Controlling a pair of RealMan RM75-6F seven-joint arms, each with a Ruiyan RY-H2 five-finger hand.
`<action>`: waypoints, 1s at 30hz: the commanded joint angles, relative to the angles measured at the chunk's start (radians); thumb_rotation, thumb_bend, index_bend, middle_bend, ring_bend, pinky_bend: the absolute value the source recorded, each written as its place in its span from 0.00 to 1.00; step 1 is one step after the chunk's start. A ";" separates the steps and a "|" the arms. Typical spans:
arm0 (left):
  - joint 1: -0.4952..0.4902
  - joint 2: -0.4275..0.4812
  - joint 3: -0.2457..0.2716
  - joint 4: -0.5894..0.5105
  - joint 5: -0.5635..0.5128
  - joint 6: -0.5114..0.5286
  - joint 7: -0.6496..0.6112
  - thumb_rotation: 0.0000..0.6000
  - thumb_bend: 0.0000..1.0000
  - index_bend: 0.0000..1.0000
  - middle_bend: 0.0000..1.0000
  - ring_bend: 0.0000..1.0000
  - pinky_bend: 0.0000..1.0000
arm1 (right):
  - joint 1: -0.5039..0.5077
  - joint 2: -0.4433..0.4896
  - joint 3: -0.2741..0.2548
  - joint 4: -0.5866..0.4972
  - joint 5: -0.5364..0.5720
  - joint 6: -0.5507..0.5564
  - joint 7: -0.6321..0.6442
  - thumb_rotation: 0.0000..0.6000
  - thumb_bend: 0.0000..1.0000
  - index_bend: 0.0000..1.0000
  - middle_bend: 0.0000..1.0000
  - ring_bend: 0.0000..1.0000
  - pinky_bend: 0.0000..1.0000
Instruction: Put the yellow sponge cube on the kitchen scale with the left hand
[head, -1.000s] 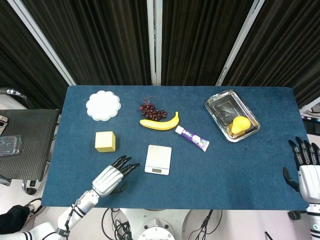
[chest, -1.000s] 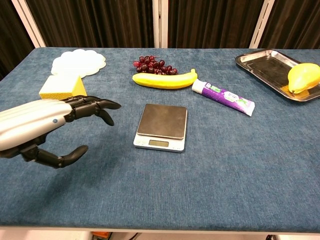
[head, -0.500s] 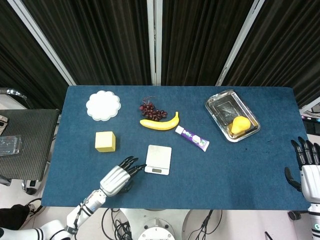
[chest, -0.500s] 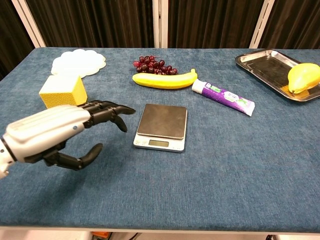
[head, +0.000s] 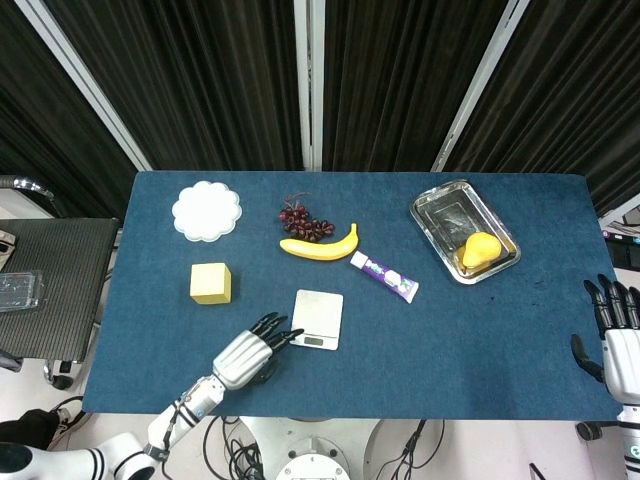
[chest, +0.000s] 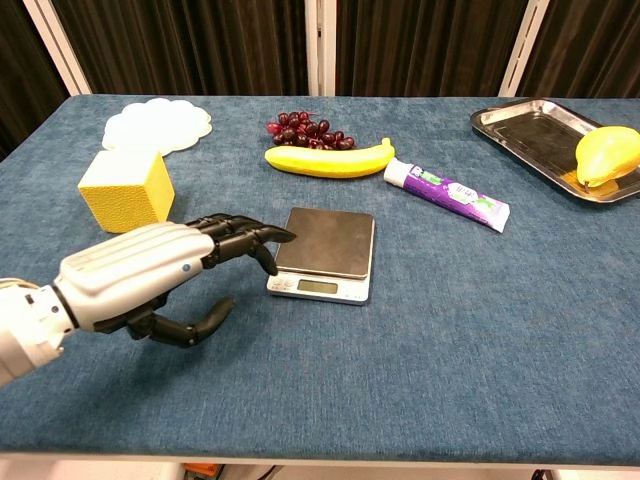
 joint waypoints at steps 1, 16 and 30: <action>-0.009 -0.009 -0.002 0.013 -0.007 -0.009 -0.002 1.00 0.62 0.01 0.23 0.00 0.02 | 0.000 0.002 0.000 -0.001 0.001 -0.002 -0.003 1.00 0.34 0.00 0.00 0.00 0.00; -0.017 -0.019 0.015 0.032 -0.021 0.009 -0.001 1.00 0.62 0.01 0.23 0.00 0.00 | 0.002 -0.003 0.003 0.014 0.015 -0.014 0.010 1.00 0.34 0.00 0.00 0.00 0.00; -0.021 -0.028 0.030 0.046 -0.036 0.005 -0.003 1.00 0.62 0.01 0.23 0.00 0.00 | 0.001 -0.004 -0.001 0.018 0.022 -0.025 0.006 1.00 0.34 0.00 0.00 0.00 0.00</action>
